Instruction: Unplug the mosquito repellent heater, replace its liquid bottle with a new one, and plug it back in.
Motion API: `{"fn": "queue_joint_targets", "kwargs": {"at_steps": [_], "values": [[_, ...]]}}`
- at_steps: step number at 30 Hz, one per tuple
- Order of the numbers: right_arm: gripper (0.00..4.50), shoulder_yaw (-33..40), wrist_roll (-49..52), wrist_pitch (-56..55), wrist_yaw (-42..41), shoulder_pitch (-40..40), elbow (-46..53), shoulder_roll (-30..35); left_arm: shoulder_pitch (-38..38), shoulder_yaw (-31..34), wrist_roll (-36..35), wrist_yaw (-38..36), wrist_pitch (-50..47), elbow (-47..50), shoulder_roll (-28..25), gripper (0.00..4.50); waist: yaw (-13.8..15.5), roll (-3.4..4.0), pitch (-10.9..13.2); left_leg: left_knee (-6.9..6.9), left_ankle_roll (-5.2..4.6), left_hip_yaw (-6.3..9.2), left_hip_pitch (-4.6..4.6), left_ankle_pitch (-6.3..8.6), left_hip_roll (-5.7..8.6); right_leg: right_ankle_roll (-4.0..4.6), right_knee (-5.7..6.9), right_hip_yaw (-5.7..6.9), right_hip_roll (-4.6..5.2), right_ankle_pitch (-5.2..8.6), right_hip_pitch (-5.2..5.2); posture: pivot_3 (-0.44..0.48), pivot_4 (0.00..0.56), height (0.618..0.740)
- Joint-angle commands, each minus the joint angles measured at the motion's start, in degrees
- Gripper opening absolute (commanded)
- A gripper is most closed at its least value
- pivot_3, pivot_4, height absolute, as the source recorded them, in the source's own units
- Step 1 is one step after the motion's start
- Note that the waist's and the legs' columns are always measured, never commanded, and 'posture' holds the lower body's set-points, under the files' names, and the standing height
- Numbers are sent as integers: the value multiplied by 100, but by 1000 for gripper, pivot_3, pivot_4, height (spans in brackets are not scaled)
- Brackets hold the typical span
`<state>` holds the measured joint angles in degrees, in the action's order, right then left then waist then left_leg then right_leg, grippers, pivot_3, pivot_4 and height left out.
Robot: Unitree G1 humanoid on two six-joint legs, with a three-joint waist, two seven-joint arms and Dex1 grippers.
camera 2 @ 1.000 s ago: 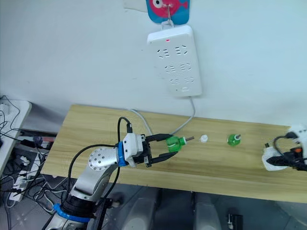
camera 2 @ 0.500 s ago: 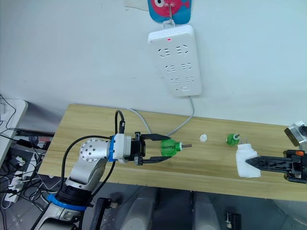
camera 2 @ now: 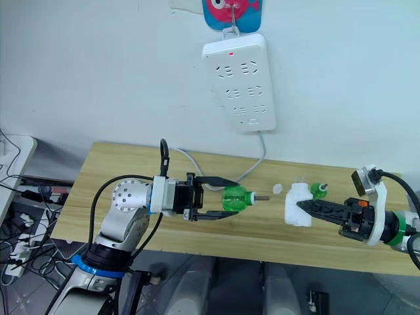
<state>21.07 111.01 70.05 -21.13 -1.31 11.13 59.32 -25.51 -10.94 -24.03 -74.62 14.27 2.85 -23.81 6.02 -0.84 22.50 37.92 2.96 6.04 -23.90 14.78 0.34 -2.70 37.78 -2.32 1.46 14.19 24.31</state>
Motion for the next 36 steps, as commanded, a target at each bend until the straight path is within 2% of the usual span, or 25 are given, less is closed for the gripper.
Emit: {"fn": "queue_joint_targets", "kwargs": {"at_steps": [1,9,20,36], "values": [[2920,-47,199,-190,91,-150,220,-176,7,-78,-115,-60,46,219,77,2231,0,0,0,0,0,2,0,0,0,0,0,1,-2,0,0,210,399,740],[2920,-116,199,-204,-28,-269,315,-258,14,-101,-32,-156,71,80,92,2231,-3,0,0,-2,0,2,0,0,-2,0,-2,0,-6,0,1,209,400,740],[2920,-184,199,-75,-312,-382,246,-52,-2,-83,107,-247,181,-233,-36,2231,-2,0,0,-2,0,1,-1,0,-3,1,-2,-2,-6,0,3,213,399,740],[2920,-395,199,-301,-138,-467,580,-32,-90,-206,339,-45,291,-369,263,2231,-1,1,-1,-3,0,2,-3,0,-4,1,-4,0,-5,0,4,207,381,740]]}}
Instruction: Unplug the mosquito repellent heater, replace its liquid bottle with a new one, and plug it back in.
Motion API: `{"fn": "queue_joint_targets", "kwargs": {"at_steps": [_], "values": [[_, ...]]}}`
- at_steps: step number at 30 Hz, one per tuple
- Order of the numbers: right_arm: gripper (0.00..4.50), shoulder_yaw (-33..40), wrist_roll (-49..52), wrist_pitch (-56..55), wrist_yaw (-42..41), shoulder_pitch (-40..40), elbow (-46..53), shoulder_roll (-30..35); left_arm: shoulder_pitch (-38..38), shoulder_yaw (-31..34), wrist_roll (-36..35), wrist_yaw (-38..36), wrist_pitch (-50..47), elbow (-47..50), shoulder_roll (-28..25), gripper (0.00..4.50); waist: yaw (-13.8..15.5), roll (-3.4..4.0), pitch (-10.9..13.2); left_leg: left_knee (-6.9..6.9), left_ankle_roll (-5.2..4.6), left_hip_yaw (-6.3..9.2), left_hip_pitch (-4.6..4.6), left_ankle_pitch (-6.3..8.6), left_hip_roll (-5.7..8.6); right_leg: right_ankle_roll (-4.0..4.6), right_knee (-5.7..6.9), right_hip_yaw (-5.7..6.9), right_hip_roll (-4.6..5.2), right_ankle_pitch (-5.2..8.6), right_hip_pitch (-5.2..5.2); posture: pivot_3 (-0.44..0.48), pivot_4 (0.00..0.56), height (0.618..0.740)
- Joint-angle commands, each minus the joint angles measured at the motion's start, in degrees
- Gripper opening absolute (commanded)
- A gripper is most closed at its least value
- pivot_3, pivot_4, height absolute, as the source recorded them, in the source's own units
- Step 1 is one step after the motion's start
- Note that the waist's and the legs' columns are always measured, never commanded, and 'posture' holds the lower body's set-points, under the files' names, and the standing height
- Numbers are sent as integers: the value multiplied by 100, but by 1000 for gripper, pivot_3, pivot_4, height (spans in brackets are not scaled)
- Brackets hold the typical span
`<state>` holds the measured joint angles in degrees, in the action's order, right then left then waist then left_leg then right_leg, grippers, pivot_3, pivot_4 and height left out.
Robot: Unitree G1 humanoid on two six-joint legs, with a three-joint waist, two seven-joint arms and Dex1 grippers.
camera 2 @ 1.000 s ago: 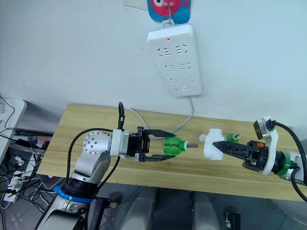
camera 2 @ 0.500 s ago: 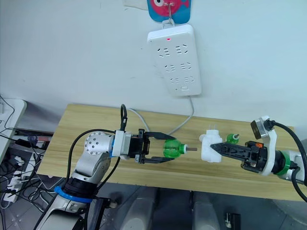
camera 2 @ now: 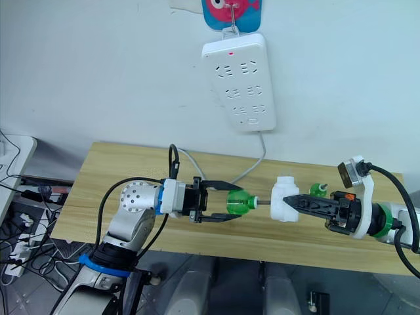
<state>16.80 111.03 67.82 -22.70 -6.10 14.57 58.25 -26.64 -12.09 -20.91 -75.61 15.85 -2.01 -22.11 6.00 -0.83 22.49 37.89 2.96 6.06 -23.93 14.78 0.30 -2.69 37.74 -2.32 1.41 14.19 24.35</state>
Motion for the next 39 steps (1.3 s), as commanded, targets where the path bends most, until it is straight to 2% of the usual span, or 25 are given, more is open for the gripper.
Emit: {"fn": "queue_joint_targets", "kwargs": {"at_steps": [1,17,30,39], "values": [[2920,28,197,-92,33,13,250,73,30,-107,43,76,137,118,118,2231,1,0,0,0,0,-1,0,0,0,0,0,0,0,0,0,207,381,740],[2920,-36,197,-282,271,84,521,418,107,-393,174,268,427,-1,620,2231,-3,1,-2,2,1,-1,-1,-1,0,1,0,0,4,-1,0,167,357,740],[2920,2,197,-59,-252,11,346,937,99,-413,116,97,730,-265,777,2231,-44,1,-4,5,1,-2,-2,-1,1,1,0,1,3,-1,0,142,355,740],[2920,-361,197,-497,580,-235,650,691,50,-526,250,310,812,-281,996,2231,-120,0,-4,6,1,0,-3,-1,3,0,1,2,4,-2,0,142,358,740]]}}
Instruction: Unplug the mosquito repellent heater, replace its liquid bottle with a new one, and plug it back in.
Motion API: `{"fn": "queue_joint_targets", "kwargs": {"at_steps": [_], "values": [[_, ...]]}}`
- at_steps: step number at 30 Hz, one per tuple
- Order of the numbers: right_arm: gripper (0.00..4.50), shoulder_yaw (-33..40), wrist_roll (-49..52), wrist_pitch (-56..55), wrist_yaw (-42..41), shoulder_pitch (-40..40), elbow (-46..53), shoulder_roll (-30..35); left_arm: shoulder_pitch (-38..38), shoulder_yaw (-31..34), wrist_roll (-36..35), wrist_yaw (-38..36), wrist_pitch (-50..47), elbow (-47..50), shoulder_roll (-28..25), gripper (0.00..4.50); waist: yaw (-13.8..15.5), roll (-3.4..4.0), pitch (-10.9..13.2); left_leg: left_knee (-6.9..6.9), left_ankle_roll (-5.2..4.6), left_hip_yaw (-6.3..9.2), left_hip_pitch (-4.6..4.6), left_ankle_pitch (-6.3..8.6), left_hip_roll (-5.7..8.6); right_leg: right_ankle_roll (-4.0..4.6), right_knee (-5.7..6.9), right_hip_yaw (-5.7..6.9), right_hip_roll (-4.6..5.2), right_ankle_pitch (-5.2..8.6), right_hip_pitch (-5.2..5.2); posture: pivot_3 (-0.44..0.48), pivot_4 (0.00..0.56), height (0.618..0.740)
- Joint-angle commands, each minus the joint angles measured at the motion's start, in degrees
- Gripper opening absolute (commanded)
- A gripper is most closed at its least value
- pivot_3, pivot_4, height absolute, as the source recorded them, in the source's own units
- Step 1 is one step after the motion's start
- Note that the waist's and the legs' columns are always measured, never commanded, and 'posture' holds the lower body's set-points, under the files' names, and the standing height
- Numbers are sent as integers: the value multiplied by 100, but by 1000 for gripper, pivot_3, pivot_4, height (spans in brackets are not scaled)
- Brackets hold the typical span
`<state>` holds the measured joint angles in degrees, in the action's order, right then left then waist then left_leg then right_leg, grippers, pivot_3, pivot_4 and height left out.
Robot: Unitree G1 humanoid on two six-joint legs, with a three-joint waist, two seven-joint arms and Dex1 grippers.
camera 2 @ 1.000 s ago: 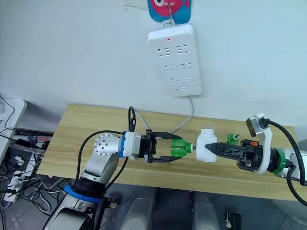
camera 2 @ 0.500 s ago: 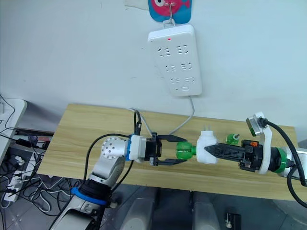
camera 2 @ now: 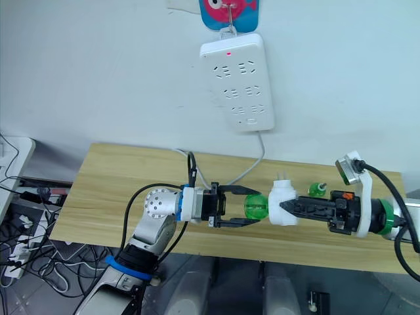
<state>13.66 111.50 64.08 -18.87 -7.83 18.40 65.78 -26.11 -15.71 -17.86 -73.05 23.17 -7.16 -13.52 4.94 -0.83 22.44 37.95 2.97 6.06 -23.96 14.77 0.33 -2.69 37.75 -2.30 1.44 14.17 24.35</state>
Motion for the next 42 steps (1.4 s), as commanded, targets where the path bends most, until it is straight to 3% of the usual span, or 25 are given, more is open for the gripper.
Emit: {"fn": "queue_joint_targets", "kwargs": {"at_steps": [1,15,20,30,42], "values": [[2920,-60,150,-137,239,-96,277,-88,-10,-171,-53,70,75,239,153,2231,-23,0,0,0,0,0,0,0,0,0,0,0,0,0,0,141,356,740],[2920,29,150,-118,187,-83,386,9,-38,-196,-82,127,120,163,273,2231,-53,1,-2,2,1,-1,1,0,-1,0,3,-1,1,0,0,125,352,740],[4488,128,150,44,-105,36,246,218,1,-177,-63,133,62,193,208,2231,-50,1,-2,4,0,0,0,-1,-1,0,3,-1,5,-1,-1,130,353,740],[4488,275,150,329,-969,397,109,709,13,-199,-51,291,13,218,179,2231,-56,1,-3,5,0,-2,3,-1,0,0,9,-2,2,-1,-1,135,354,740],[4488,1504,150,711,-2402,2041,330,1830,-24,-189,-43,408,17,138,181,2231,-51,3,-6,8,-1,-2,4,-1,0,0,11,-2,5,-1,-3,134,354,740]]}}
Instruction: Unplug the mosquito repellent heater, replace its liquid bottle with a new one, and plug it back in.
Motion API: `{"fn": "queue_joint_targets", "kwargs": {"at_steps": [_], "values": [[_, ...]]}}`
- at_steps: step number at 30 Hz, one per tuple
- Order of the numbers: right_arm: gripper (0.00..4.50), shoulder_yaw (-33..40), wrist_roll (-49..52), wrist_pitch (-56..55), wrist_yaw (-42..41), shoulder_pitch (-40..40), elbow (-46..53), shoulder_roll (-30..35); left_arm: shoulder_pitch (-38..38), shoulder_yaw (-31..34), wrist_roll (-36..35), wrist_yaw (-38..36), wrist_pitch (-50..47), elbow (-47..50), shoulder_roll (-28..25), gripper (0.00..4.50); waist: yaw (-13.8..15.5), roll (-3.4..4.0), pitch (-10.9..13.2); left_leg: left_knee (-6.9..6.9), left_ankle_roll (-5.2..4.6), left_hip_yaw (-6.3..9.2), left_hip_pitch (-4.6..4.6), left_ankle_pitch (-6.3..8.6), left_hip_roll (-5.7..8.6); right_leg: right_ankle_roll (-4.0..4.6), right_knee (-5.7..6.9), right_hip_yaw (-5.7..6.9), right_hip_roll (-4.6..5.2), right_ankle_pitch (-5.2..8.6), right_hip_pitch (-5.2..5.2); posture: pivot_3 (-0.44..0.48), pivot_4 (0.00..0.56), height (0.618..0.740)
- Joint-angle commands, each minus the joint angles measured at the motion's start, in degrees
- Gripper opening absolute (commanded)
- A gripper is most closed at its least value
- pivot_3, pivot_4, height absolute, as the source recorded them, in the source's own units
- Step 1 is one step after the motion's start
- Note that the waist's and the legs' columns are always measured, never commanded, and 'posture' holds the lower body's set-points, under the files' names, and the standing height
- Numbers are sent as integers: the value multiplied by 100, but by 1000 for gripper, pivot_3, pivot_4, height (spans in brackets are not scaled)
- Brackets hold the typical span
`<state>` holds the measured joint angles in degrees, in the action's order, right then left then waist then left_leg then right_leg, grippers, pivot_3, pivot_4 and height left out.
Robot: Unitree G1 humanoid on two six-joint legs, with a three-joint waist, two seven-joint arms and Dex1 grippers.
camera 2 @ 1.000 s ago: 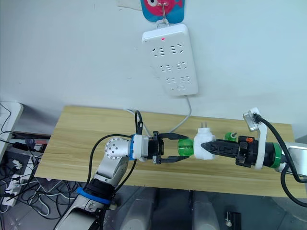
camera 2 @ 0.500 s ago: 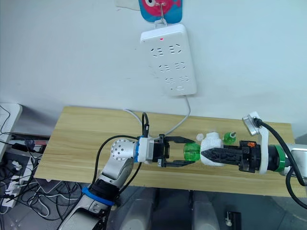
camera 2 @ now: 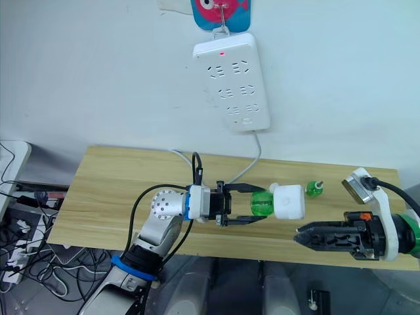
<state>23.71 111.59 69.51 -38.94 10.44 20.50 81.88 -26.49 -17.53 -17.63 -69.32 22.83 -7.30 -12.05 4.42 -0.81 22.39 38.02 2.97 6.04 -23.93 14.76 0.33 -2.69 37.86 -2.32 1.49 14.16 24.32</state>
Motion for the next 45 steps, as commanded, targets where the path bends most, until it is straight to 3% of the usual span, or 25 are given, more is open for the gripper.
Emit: {"fn": "queue_joint_targets", "kwargs": {"at_steps": [1,5,8,12,19,23,27,34,45], "values": [[4488,731,141,273,-426,333,113,269,17,-7,-69,34,52,151,32,2231,-1,0,-1,0,0,-1,1,0,0,0,1,-1,0,0,0,134,354,740],[4488,1382,141,447,110,577,-326,166,59,5,-115,-3,42,189,-10,2231,1,-2,-2,0,0,-1,1,0,0,0,1,1,-2,0,0,134,353,740],[3948,1451,141,288,729,575,-656,-60,70,22,-166,-29,-2,236,-53,2231,1,-5,-3,0,0,-1,0,0,1,0,0,0,-1,0,0,145,353,740],[2528,1088,-302,-90,1355,190,-1033,-440,106,22,-266,-71,-111,356,-138,2231,-1,-5,-3,0,1,-4,1,0,2,-1,0,-3,-1,0,0,145,353,740],[32,-165,-963,-670,2318,-1328,-1337,-1541,194,27,-377,-103,-324,605,-254,2231,-28,-7,-6,1,3,-7,4,-2,4,-1,7,-5,-11,-1,3,164,352,740],[11,-601,-1051,-587,2507,-1812,-1229,-2068,207,38,-435,-89,-466,749,-289,2231,-13,-6,-7,1,3,-6,4,-2,3,-1,9,-5,-10,-1,4,189,349,740],[11,-747,-664,-342,2494,-1890,-963,-2158,214,39,-420,-93,-515,804,-305,2231,4,-5,-8,1,2,-3,2,-2,2,0,10,-4,-4,-1,4,189,349,740],[11,-592,80,-294,2528,-1203,-269,-1948,191,40,-357,-25,-652,750,-283,2231,18,-5,-8,2,1,2,1,-1,1,0,11,1,3,-1,1,193,348,740],[11,-172,141,-636,2037,-451,500,-1813,132,12,-252,-14,-540,590,-238,2231,10,-5,-9,3,0,0,3,-1,1,0,12,0,2,-1,2,173,352,740]]}}
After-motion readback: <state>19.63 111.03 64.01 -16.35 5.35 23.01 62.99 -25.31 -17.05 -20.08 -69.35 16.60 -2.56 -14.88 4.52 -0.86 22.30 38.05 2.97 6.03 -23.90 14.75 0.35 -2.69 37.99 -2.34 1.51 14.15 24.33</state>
